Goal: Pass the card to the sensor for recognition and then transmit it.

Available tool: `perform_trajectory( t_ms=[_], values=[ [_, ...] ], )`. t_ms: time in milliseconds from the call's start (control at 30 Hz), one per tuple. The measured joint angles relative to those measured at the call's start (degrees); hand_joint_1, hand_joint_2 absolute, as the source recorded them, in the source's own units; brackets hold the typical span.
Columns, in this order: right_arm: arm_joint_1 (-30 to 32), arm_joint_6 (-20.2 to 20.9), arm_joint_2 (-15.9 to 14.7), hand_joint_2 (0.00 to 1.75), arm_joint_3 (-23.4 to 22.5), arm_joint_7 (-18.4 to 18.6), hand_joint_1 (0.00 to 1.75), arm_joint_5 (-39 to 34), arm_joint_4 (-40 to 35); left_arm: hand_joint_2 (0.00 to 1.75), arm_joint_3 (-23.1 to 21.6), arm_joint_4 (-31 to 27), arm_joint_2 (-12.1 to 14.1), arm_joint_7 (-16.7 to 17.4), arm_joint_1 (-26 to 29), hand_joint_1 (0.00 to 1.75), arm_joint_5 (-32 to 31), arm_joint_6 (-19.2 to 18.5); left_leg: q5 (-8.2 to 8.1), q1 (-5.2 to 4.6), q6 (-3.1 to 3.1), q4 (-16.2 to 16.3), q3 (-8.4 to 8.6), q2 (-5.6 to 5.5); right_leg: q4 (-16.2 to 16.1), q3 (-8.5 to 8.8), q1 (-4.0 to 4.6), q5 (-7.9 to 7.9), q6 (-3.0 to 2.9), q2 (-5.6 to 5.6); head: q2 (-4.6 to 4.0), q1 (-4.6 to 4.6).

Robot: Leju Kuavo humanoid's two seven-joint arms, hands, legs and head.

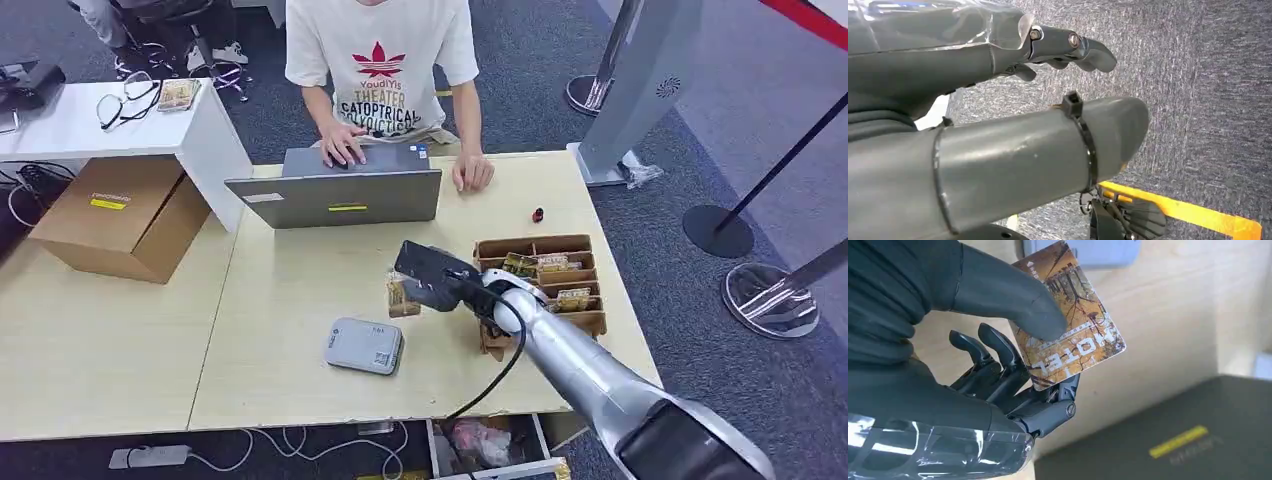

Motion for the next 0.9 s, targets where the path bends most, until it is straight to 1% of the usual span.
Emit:
perform_trajectory(
  t_ms=[167, 300, 567, 733, 900],
  values=[
    [0.85, -1.38, -1.27, 1.75, -3.09, -0.09, 1.75, -0.35, -5.98, 0.00, 0.00, 0.00, 0.00, -0.70, 0.07, 0.00, 0.29, 0.33, 0.00, 0.00, 0.00, 0.00, 0.00, 0.00, 0.00, -0.01, 0.00, 0.00, 0.00, 0.00, 0.00, -0.02],
    [2.60, -3.26, -2.19, 1.75, -6.28, -0.52, 1.75, 0.87, -12.45, 0.00, 0.00, 0.00, 0.02, -1.16, 0.24, 0.00, 0.44, 0.66, 0.00, 0.00, 0.00, 0.00, -0.01, -0.01, 0.00, -0.01, 0.00, 0.00, 0.00, 0.00, 0.00, 0.00],
    [4.96, -7.76, -2.91, 1.75, -10.95, -0.77, 1.75, 6.19, -22.44, 0.00, 0.00, 0.02, 0.07, -1.71, 0.27, 0.00, 0.24, 1.42, 0.00, 0.00, 0.00, 0.00, -0.01, 0.00, 0.00, -0.01, 0.00, 0.00, 0.00, 0.00, 0.00, -0.02],
    [4.88, -9.14, -3.00, 1.75, -13.23, -0.39, 1.75, 8.85, -25.78, 0.00, -0.09, 0.00, 0.09, -1.68, 0.20, 0.00, -0.11, 1.86, 0.00, 0.00, 0.00, 0.00, -0.01, -0.01, 0.01, -0.01, 0.00, 0.00, 0.00, 0.00, 0.00, -0.02],
    [3.55, -9.46, -2.97, 1.75, -14.58, -0.24, 1.75, 10.38, -25.93, 0.00, -0.22, 0.00, 0.09, -1.49, -0.05, 0.00, -0.26, 1.90, 0.00, 0.00, 0.00, 0.00, -0.02, -0.01, 0.01, 0.00, 0.00, 0.00, 0.00, -0.01, 0.00, -0.02]
  ],
)
